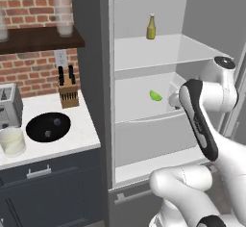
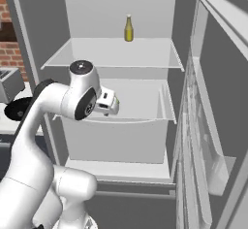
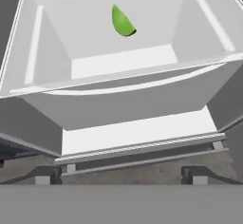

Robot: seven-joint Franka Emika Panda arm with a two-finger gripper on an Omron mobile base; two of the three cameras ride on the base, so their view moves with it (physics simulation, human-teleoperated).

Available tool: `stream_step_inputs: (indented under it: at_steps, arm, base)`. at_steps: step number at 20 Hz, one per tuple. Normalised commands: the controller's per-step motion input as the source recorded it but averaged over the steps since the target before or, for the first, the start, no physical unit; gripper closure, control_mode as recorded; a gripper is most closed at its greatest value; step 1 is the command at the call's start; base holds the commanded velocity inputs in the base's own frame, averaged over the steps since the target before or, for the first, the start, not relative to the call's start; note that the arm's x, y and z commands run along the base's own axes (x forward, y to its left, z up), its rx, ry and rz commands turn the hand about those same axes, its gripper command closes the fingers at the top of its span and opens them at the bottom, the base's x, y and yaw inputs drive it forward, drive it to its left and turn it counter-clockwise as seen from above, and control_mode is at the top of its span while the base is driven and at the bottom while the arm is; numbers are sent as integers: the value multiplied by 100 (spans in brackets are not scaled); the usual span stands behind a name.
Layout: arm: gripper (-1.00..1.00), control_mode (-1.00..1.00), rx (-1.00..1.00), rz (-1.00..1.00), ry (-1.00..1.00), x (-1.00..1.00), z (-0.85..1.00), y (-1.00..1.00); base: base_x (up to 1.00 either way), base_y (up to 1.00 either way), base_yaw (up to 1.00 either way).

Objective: Grab a lemon wedge from the fridge and one ice cube from the ice bowl, and put them in the glass of lemonade.

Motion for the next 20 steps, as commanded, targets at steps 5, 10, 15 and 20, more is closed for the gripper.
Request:
stream_step_inputs:
  at_steps: [5, 10, 15, 20]
  arm:
    - [-100, -100, 8, 5, 0, 70, -49, -2]
    - [-100, -100, 0, 11, 0, 66, 0, -7]
    - [-100, -100, 0, 14, 2, 71, 0, -8]
    - [-100, -100, 2, 14, 0, 32, -22, -7]
  base:
    - [0, 0, 0]
    - [0, 0, 0]
    - [0, 0, 0]
    - [0, 0, 0]
